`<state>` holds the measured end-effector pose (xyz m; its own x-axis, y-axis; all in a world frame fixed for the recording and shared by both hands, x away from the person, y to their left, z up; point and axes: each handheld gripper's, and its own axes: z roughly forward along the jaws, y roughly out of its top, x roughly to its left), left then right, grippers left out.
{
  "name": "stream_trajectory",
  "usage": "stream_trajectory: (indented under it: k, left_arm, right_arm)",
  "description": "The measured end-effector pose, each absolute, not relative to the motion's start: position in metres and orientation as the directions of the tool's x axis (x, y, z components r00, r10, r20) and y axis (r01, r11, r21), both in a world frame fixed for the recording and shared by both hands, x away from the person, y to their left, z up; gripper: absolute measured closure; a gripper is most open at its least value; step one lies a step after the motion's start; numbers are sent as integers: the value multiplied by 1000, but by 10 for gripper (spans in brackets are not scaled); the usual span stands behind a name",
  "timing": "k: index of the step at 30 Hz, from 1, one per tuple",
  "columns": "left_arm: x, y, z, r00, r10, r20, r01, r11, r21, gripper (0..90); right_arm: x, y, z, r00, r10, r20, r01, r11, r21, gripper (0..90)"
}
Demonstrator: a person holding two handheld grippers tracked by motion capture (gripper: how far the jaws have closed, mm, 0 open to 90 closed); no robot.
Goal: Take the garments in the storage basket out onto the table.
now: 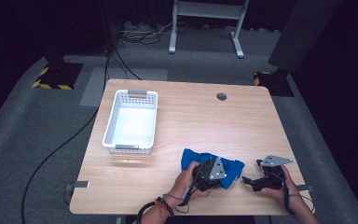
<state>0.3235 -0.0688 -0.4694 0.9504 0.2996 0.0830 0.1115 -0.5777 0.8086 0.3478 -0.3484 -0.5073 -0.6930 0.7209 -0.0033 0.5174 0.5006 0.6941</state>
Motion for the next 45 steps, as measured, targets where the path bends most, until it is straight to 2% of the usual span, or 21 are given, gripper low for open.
stream_trajectory:
  k: [15, 16, 18, 19, 20, 21, 23, 25, 31, 34, 36, 40, 45]
  left_arm:
    - [327, -85, -478, 957, 282, 69, 117, -592, 797, 793]
    - [327, -85, -478, 955, 289, 65, 123, -586, 801, 764]
    - [327, -83, -477, 950, 306, 60, 136, -581, 803, 623]
    - [327, -81, -476, 945, 322, 58, 149, -580, 801, 623]
    - [327, -79, -474, 940, 336, 60, 159, -587, 794, 539]
    - [324, -74, -471, 930, 360, 77, 169, -604, 779, 337]
    - [322, -63, -467, 929, 365, 60, 187, -606, 773, 249]
    - [318, -51, -465, 923, 378, 64, 195, -608, 770, 208]
    - [307, -23, -466, 908, 415, 60, 228, -609, 760, 167]
    - [305, -9, -471, 887, 459, 54, 263, -597, 758, 155]
    - [307, -8, -474, 884, 465, 42, 276, -594, 756, 153]
    - [310, -3, -488, 871, 489, 35, 313, -609, 729, 147]
    - [311, 4, -498, 859, 508, 57, 329, -635, 699, 143]
  right_arm:
    - [348, -349, -507, -693, 721, -4, 516, 500, 695, 3]
    - [348, -349, -507, -693, 721, -4, 516, 500, 695, 3]
    - [348, -349, -507, -693, 721, -4, 516, 500, 695, 3]
    - [348, -349, -507, -692, 722, -3, 518, 499, 694, 3]
    - [348, -348, -507, -691, 723, -3, 520, 499, 694, 3]
    - [348, -348, -507, -689, 725, -3, 522, 499, 692, 4]
    - [348, -348, -505, -693, 721, -8, 523, 511, 682, 25]
    - [347, -349, -502, -692, 722, -20, 520, 518, 680, 61]
    - [346, -357, -489, -658, 752, -31, 505, 472, 723, 57]
    - [343, -356, -473, -657, 754, 24, 485, 398, 779, 63]
    - [342, -352, -470, -663, 748, 28, 478, 395, 785, 63]
    - [338, -314, -461, -740, 673, 20, 434, 454, 778, 67]
    - [344, -284, -482, -770, 633, -71, 423, 591, 687, 79]
